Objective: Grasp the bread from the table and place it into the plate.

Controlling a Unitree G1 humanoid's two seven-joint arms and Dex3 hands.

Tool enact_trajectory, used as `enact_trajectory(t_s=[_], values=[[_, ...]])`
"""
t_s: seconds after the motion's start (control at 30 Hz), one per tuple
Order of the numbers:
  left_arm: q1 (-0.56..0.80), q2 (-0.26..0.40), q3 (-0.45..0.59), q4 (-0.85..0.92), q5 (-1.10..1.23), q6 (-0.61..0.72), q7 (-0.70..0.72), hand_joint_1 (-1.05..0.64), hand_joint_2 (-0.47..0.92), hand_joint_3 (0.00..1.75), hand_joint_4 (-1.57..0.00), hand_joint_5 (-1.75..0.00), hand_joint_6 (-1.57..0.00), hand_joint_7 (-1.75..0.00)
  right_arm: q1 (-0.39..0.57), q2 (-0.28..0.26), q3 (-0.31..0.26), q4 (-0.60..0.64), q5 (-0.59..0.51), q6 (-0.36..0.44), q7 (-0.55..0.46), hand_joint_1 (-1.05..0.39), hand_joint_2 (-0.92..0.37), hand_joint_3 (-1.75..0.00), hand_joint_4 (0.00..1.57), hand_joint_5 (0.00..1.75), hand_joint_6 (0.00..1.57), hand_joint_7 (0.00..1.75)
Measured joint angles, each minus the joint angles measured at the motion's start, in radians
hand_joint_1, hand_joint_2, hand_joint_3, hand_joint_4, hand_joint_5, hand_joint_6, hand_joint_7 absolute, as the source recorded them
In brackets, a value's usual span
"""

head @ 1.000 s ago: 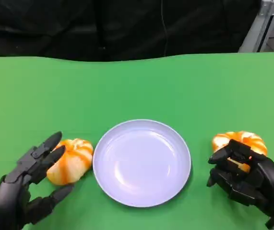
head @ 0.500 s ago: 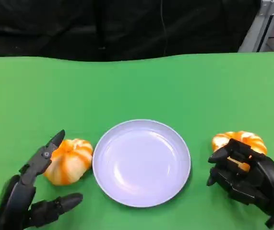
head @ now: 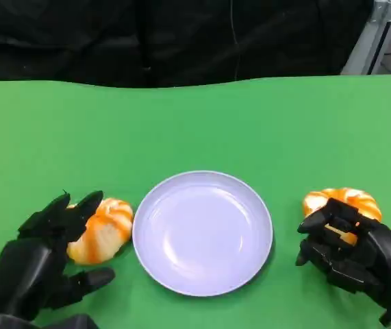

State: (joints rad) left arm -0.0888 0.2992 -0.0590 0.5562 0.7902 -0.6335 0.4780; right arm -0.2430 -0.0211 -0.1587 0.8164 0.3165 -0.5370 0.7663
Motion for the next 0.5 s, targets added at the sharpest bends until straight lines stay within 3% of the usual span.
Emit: enact_trajectory(t_s=[0.5], values=[[-0.107,0.017,-0.126,0.103,-0.025,0.118,0.005,-0.79,0.92,0.3,-0.36,-0.02,-0.42,-0.03,-0.001,0.0,-0.012,0.001,-0.001,0.0,0.001,0.03,-0.91,-0.51,0.48,1.69,0.56,1.2]])
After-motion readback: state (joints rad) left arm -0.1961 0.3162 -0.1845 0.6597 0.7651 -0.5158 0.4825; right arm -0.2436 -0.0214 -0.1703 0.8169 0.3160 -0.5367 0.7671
